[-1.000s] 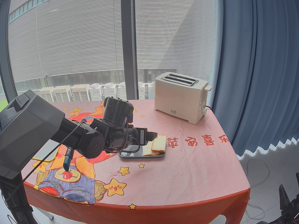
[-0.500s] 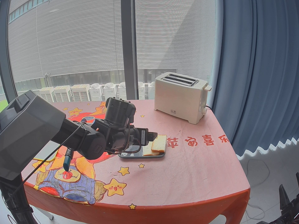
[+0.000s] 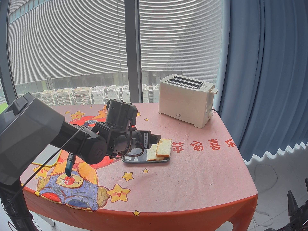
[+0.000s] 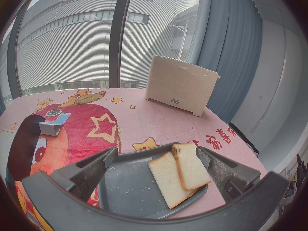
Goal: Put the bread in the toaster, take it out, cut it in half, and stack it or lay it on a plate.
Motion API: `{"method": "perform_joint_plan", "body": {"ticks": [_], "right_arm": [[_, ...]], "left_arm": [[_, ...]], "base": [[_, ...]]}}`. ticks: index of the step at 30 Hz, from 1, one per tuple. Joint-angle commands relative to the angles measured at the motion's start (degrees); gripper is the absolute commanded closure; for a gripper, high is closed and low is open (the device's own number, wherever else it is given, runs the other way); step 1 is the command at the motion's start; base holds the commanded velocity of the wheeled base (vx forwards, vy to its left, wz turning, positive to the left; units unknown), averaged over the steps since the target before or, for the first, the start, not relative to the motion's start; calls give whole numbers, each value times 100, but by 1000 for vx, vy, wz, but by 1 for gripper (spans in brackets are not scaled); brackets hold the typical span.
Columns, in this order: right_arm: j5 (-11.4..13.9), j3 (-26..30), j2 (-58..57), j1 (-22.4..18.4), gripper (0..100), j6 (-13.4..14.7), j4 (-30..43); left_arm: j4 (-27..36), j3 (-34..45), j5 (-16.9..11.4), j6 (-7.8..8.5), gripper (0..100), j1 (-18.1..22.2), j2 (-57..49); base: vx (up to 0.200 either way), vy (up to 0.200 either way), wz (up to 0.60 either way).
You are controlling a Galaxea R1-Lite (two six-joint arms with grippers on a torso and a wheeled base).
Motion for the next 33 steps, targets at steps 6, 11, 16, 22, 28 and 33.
{"method": "perform_joint_plan", "body": {"ticks": [6,11,16,22,28,33], "right_arm": [[8,84,-57,2,0,-1,0],[-1,84,-57,2,0,-1,0],[-1,84,-57,2,0,8,0],[8,84,-57,2,0,-1,0],[8,84,-57,2,0,-1,0],[-1,84,-57,2,0,-1,0]], "left_arm": [[-221,150,4,51,0,140,-143],[-230,273,-4,95,0,263,-362],[-230,423,-13,104,0,333,-573],[-230,572,-13,227,0,421,-732],[-230,651,-13,253,0,491,-855],[-230,827,-13,262,0,597,-1022]], "base": [[0,0,0],[0,0,0],[0,0,0],[0,0,0],[0,0,0],[0,0,0]]}}
